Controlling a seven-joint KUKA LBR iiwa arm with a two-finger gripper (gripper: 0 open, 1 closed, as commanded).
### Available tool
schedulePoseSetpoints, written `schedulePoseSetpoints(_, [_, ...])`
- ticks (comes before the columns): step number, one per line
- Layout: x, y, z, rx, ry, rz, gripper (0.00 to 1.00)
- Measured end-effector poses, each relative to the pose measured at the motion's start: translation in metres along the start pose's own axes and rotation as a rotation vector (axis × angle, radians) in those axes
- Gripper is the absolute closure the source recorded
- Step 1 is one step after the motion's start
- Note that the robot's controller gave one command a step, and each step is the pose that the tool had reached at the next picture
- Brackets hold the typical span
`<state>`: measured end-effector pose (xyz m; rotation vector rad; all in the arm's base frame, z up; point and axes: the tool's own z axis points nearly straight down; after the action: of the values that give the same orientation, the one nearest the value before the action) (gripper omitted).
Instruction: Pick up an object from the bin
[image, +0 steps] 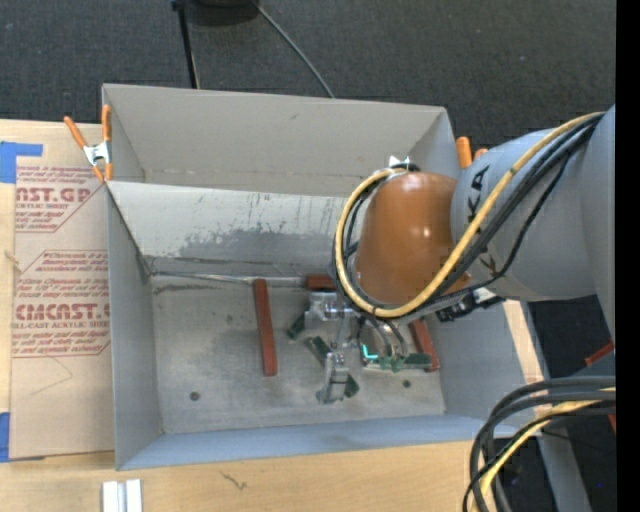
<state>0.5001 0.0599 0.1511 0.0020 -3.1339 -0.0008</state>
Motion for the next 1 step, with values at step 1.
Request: schedulePoseSetpoints(1, [-0.0019,-0.0003,-0.0034,-0.001,-0.007,0.001,0.00])
